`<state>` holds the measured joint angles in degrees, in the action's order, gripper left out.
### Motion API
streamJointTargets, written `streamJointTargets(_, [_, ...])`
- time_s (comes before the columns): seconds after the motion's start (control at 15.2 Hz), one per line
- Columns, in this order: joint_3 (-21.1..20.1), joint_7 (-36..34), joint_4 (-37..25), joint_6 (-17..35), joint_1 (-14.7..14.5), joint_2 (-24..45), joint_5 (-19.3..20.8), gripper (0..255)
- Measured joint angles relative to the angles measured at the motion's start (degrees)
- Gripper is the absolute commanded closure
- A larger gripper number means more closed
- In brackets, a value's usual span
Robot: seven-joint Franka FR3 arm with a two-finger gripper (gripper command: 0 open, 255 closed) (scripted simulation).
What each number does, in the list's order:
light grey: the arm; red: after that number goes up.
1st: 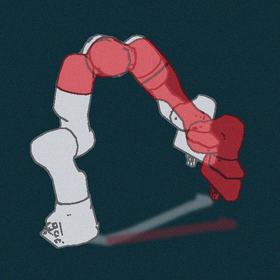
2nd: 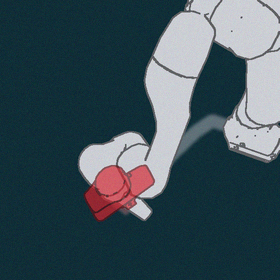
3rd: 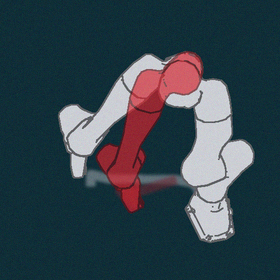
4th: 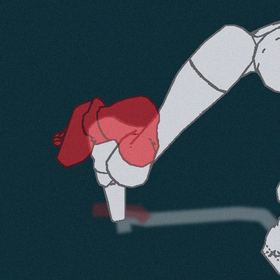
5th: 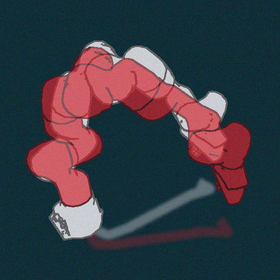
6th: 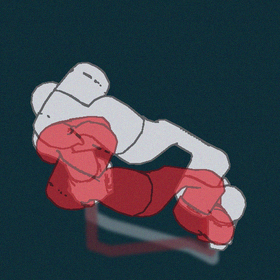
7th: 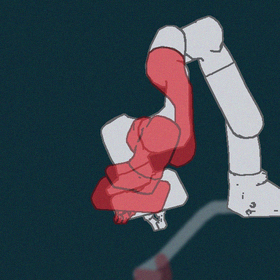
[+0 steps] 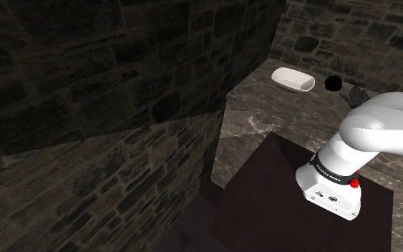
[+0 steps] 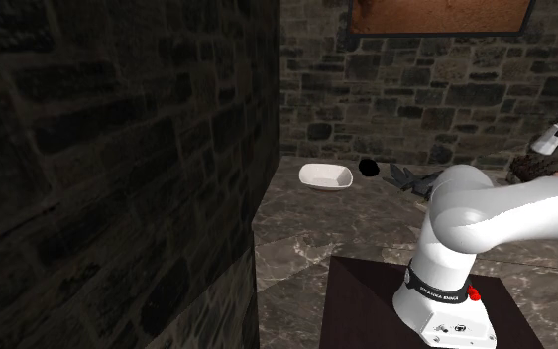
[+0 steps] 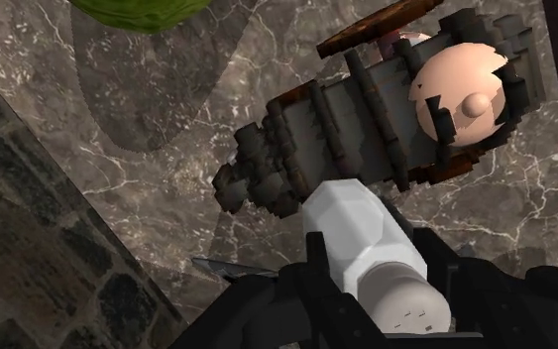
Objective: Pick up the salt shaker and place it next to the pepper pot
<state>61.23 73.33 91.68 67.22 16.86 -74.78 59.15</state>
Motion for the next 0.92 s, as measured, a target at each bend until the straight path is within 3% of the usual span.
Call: streamJointTargets(0.92, [3.77, -0.72, 9.54, 5.45, 4.04, -6.19, 3.97, 255])
